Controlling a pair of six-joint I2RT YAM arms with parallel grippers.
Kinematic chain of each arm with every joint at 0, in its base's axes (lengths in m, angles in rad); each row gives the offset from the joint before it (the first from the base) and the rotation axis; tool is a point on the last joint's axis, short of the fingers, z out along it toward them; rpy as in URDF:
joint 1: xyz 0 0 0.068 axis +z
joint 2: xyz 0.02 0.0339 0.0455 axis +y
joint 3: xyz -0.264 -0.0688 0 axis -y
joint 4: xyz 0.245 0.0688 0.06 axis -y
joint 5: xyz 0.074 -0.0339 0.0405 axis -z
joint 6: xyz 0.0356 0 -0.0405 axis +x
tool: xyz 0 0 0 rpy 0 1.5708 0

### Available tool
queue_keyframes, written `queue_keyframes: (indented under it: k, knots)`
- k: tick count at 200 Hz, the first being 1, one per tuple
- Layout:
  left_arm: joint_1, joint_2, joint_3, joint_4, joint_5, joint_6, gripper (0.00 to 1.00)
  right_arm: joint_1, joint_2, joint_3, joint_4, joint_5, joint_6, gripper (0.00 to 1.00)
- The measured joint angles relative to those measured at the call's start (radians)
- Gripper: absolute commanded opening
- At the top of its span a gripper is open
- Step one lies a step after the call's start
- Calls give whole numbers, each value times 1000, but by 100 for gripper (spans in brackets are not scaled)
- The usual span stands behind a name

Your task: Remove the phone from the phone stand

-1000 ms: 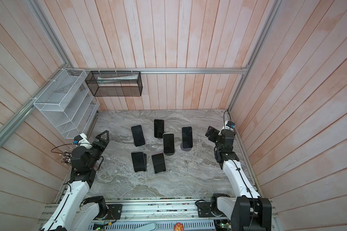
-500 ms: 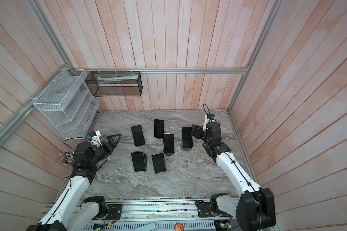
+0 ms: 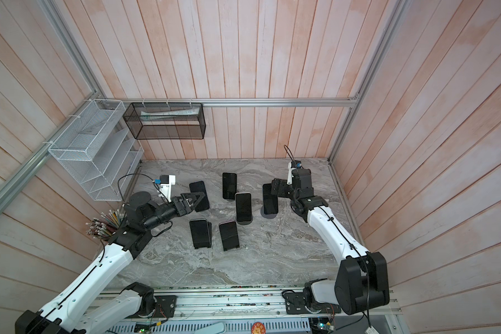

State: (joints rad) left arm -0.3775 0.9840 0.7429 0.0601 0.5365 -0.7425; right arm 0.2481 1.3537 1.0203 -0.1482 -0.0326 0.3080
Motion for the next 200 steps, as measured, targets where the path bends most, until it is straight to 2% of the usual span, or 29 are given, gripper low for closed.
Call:
queue_keyframes:
  k: [27,60,123,200]
  knots:
    - [-98,34,0,15,-21,10,100,1,45,50,-28,-27,-13,94]
    - [-169,52,0,48,-21,18,100,4,102,111,-54,-62,-41,96]
    - [-206,73,0,65,-21,17,100,9,188,203,-107,-93,-80,98]
    - [-218,96,-12,115,-21,5,100,72,227,203,-115,-23,-81,98]
